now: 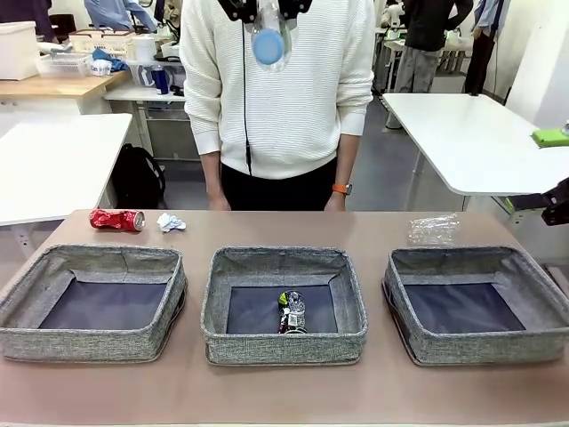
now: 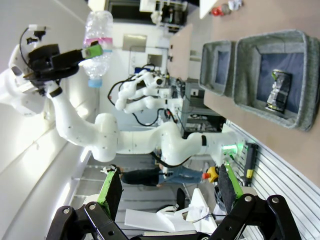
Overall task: Sort the waste into the appropriate baskets.
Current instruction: Place the picked waste into the Fabric basket indicated by the person.
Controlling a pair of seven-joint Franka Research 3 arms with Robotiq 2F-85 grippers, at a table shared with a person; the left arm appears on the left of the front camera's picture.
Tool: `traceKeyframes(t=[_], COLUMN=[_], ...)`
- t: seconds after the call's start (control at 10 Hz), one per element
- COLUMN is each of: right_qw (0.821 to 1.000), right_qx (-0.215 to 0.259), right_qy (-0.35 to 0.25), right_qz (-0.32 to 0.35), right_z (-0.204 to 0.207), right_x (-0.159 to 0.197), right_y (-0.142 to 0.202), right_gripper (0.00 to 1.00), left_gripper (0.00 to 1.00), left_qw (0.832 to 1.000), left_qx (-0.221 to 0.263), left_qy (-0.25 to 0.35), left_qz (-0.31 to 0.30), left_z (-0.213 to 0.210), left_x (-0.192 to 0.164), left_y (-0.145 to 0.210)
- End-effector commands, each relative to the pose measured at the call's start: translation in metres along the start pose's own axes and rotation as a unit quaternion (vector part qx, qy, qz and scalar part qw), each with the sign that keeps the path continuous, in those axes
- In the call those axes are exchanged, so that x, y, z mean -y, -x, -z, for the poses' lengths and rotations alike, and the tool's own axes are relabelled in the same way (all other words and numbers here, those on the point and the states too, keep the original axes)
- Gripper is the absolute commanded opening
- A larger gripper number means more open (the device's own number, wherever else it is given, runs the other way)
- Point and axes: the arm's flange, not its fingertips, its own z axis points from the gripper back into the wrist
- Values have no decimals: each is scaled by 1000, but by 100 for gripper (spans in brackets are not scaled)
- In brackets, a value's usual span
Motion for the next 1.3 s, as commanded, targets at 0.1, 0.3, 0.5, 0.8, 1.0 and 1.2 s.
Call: traceKeyframes(t=[0.1, 0.3, 0.5, 0.8, 1.0, 1.2], right_qw=[1000, 1000, 1000, 1000, 1000, 1000], right_qx=[-4, -4, -4, -4, -4, -4], right_qy=[2, 2, 2, 2, 2, 2], right_qz=[3, 3, 3, 3, 3, 3], right_z=[-1, -1, -1, -1, -1, -1], right_x=[-4, -4, -4, -4, -4, -4], right_y=[-1, -1, -1, -1, -1, -1], right_gripper=[100, 100, 100, 100, 100, 100], left_gripper=[22, 22, 22, 22, 22, 22], left_qw=[1000, 1000, 1000, 1000, 1000, 1000], left_qx=[4, 4, 4, 4, 4, 4], left_qy=[-7, -7, -7, -7, -7, -7], left_qz=[-4, -4, -4, -4, -4, -4], left_z=[-1, -1, -1, -1, -1, -1], left_x=[-4, -4, -4, -4, -4, -4], left_y=[4, 4, 4, 4, 4, 4])
